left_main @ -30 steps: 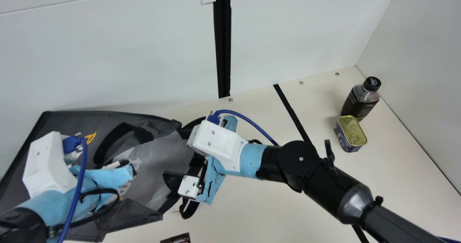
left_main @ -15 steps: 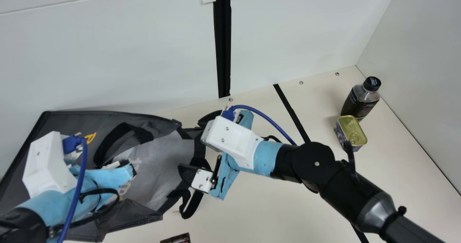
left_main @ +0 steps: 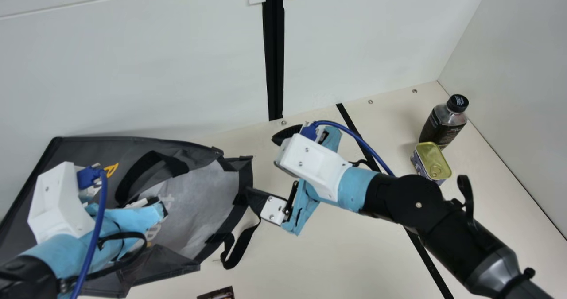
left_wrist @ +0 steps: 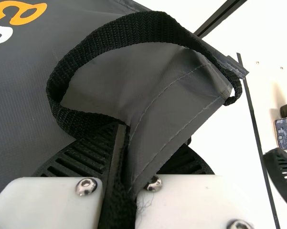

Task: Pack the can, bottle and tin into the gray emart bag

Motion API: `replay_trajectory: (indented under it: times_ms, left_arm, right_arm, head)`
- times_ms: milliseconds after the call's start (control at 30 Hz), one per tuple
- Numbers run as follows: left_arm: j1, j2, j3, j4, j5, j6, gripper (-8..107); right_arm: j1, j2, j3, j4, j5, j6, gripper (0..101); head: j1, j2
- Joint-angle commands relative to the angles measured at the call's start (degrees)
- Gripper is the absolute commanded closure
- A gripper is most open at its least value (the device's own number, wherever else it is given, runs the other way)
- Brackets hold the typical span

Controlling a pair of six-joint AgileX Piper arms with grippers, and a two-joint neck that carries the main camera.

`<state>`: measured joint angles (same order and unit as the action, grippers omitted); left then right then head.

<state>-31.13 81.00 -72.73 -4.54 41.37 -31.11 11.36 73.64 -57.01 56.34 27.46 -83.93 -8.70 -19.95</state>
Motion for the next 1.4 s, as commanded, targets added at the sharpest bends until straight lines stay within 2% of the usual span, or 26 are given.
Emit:
replay_trajectory:
  times_ms: [0, 400, 633, 1033, 1367]
  left_arm:
    - [0.00, 0.00, 0.00, 0.00, 0.00, 0.00, 89]
    - [0.00, 0.00, 0.00, 0.00, 0.00, 0.00, 89]
    - [0.00, 0.00, 0.00, 0.00, 0.00, 0.00, 89]
    - [0.00, 0.00, 0.00, 0.00, 0.00, 0.00, 89]
    - [0.00, 0.00, 0.00, 0.00, 0.00, 0.00, 89]
  right_arm:
    - [-0.90, -0.38, 0.08, -0.77, 0.33, 0.33, 10]
    - [-7.23, -2.53, -0.36, -4.95, 2.32, 2.37, 10]
    - [-10.28, -3.55, -0.79, -8.64, 2.13, 5.12, 10]
    - [-14.43, -5.93, -0.57, -19.47, 0.80, 14.36, 10]
    - [-17.81, -7.32, -1.03, -30.48, 0.36, 24.96, 10]
  head:
    - [-1.30, -0.05]
    - [-1.30, -0.05]
    - [-1.30, -0.05]
    - [-1.30, -0.05]
    - [-1.30, -0.05]
